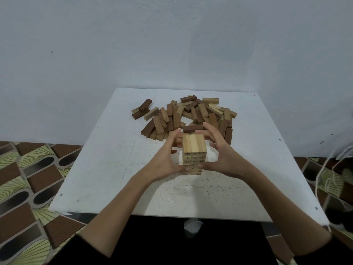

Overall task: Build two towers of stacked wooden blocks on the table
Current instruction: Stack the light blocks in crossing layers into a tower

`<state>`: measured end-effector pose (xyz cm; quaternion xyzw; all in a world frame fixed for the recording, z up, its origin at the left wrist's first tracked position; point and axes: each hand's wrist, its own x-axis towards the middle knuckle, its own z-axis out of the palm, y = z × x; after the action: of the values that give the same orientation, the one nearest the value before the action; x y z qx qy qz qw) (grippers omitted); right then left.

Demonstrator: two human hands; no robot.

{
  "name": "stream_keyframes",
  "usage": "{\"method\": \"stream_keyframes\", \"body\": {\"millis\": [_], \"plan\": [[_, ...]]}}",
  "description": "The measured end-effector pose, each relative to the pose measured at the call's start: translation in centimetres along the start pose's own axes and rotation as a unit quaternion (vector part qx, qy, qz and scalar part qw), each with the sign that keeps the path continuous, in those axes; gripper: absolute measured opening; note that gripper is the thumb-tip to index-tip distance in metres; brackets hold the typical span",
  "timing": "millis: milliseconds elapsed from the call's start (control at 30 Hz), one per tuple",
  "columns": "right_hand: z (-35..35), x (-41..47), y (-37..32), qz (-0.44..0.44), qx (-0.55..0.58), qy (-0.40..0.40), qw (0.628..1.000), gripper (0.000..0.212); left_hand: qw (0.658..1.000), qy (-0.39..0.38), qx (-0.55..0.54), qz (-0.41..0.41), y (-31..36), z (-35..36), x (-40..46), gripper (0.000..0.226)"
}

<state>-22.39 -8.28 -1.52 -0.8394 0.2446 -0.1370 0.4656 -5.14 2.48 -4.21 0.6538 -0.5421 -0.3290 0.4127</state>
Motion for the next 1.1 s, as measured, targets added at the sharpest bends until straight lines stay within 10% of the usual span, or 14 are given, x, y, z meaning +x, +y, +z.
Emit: {"method": "stream_keyframes", "body": {"millis": [1100], "plan": [[-0.1,0.4,-0.5,-0.022,-0.010,0.034,0.999,0.096,0.998,0.031,-0.043,0.027,1.6,-0.6,0.3,0.103]]}}
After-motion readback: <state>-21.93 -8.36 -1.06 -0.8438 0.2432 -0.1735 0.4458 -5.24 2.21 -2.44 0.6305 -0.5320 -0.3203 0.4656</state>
